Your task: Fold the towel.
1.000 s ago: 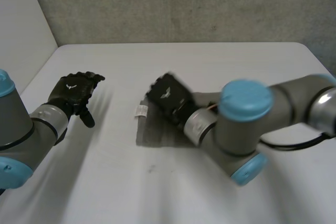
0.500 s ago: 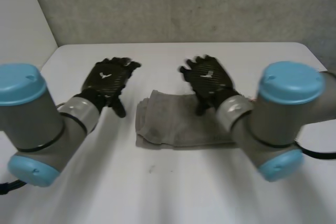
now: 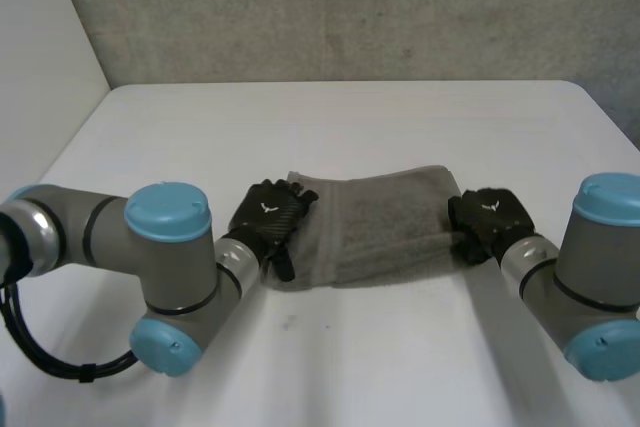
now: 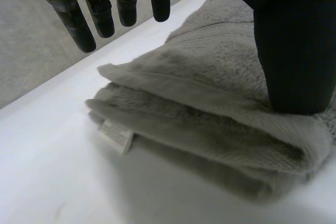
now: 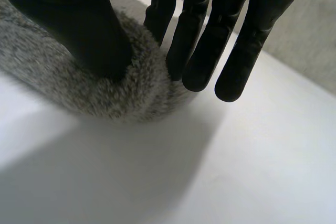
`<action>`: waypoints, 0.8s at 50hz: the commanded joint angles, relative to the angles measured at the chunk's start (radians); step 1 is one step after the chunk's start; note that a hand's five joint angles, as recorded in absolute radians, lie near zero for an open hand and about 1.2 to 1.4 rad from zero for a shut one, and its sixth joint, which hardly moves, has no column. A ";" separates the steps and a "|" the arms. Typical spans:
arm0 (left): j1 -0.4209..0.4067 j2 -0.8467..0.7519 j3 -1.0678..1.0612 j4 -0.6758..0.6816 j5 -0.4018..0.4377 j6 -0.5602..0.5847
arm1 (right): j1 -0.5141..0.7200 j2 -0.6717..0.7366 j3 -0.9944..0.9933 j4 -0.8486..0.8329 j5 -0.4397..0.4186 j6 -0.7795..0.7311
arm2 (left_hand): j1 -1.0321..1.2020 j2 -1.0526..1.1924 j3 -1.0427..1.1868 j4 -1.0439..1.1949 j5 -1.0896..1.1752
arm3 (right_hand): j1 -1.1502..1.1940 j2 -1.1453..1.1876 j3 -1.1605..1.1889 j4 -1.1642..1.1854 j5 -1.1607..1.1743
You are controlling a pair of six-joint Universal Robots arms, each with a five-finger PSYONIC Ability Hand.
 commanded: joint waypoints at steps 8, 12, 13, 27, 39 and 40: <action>0.041 0.334 -0.194 -0.003 -0.059 0.010 | 0.334 0.030 -0.363 0.025 0.012 -0.240 | 0.018 0.014 0.015 0.015 -0.001 | 0.488 0.241 0.220 0.215 0.290; 0.083 0.390 -0.235 -0.003 -0.059 0.010 | 0.414 0.094 -0.418 0.030 -0.011 -0.261 | 0.015 0.011 0.013 0.012 -0.004 | 0.488 0.241 0.220 0.215 0.290; 0.103 0.419 -0.253 -0.003 -0.059 0.010 | 0.446 0.128 -0.432 0.033 -0.032 -0.278 | 0.015 0.011 0.013 0.012 -0.004 | 0.488 0.241 0.220 0.215 0.290; 0.187 0.482 -0.285 -0.003 -0.050 -0.054 | 0.529 0.165 -0.449 0.035 -0.019 -0.260 | 0.018 0.014 0.015 0.015 -0.001 | -0.535 -0.782 -0.802 -0.808 -0.732; 0.085 0.355 -0.036 -0.009 -0.047 -0.261 | 0.356 -0.016 -0.460 0.249 0.051 0.290 | 0.056 0.052 0.053 0.053 0.037 | -0.734 -0.981 -1.001 -1.007 -0.931; 0.084 0.355 -0.035 -0.009 -0.047 -0.262 | 0.356 -0.016 -0.460 0.249 0.050 0.291 | 0.056 0.052 0.054 0.053 0.037 | -0.734 -0.981 -1.001 -1.007 -0.931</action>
